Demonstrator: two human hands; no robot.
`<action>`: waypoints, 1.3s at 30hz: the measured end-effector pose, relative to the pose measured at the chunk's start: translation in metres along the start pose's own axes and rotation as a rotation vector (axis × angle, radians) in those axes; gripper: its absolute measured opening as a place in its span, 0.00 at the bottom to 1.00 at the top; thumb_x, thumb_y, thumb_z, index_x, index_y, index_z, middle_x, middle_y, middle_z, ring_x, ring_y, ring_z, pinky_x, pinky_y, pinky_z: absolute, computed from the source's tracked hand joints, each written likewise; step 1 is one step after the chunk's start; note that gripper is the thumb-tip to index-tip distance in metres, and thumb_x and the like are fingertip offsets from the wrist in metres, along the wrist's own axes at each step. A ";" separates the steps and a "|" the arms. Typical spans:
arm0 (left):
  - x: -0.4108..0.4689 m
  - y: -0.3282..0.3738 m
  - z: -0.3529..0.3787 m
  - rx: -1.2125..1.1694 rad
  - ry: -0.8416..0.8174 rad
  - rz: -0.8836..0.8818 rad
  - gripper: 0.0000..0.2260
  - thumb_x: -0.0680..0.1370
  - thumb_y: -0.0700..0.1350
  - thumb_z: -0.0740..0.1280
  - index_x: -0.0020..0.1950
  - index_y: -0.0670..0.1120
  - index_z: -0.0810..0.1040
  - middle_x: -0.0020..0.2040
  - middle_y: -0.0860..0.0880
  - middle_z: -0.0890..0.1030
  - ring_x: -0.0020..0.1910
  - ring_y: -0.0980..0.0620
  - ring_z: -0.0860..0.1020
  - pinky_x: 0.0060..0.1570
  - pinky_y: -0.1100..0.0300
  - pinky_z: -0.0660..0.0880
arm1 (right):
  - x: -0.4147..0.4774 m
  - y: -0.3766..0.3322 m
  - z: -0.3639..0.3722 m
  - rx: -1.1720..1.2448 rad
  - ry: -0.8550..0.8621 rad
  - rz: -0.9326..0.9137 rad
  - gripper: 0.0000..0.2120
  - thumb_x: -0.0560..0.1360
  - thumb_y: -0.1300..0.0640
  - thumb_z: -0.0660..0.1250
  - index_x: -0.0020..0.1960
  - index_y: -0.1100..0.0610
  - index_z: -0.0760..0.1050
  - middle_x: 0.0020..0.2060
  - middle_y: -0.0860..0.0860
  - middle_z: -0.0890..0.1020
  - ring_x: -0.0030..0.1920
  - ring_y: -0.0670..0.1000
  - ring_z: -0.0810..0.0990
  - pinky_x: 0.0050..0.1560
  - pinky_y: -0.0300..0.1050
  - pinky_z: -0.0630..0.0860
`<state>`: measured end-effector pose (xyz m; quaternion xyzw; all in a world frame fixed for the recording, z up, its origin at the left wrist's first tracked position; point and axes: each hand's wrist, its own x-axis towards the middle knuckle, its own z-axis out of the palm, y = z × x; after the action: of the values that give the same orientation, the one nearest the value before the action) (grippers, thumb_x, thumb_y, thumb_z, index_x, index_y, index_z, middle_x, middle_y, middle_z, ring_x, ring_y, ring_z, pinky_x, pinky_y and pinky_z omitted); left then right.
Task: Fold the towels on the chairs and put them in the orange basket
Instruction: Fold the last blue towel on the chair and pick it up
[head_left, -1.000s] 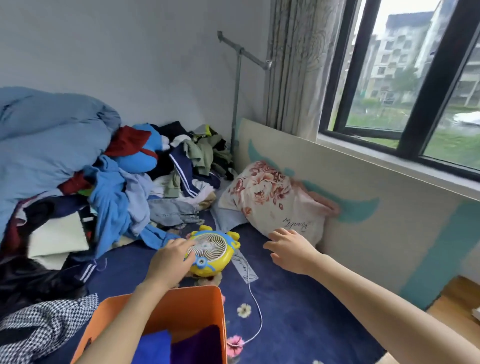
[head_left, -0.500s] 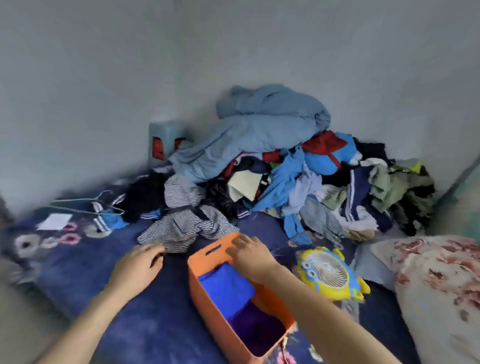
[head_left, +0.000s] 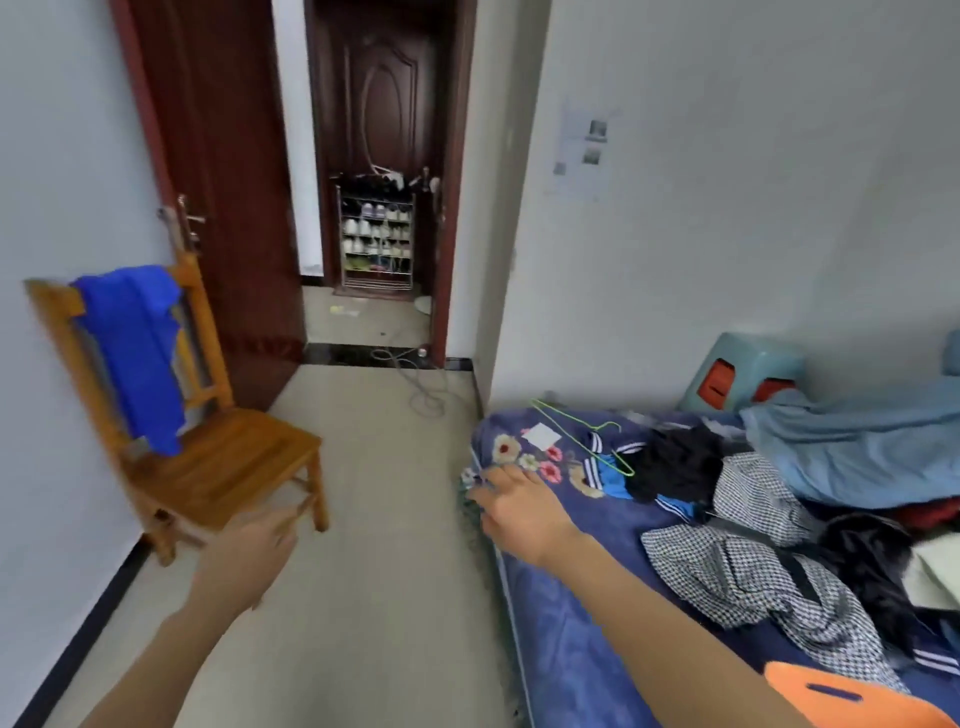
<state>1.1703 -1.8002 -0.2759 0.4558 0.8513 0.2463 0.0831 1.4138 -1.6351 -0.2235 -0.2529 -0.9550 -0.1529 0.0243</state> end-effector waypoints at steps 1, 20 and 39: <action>0.001 -0.019 -0.014 -0.022 0.018 -0.058 0.12 0.78 0.43 0.62 0.61 0.47 0.76 0.60 0.42 0.78 0.60 0.43 0.75 0.57 0.53 0.70 | 0.021 -0.017 -0.002 0.017 -0.001 -0.015 0.21 0.41 0.50 0.79 0.34 0.48 0.82 0.33 0.47 0.81 0.32 0.49 0.81 0.28 0.35 0.75; 0.087 -0.210 -0.074 0.000 0.106 -0.276 0.10 0.79 0.47 0.60 0.57 0.49 0.77 0.53 0.52 0.79 0.50 0.54 0.75 0.45 0.66 0.66 | 0.263 -0.141 0.014 0.290 -0.037 -0.210 0.15 0.67 0.56 0.64 0.53 0.53 0.80 0.55 0.54 0.80 0.56 0.55 0.79 0.51 0.45 0.76; 0.320 -0.146 -0.044 0.036 0.286 -0.514 0.12 0.81 0.47 0.57 0.60 0.48 0.75 0.58 0.50 0.78 0.53 0.54 0.76 0.48 0.68 0.67 | 0.517 0.032 0.079 0.327 -0.057 -0.332 0.20 0.78 0.57 0.55 0.70 0.53 0.64 0.69 0.50 0.66 0.69 0.51 0.63 0.66 0.45 0.63</action>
<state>0.8642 -1.6219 -0.2832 0.1873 0.9461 0.2637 0.0136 0.9814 -1.3389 -0.2255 -0.0892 -0.9959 0.0090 0.0124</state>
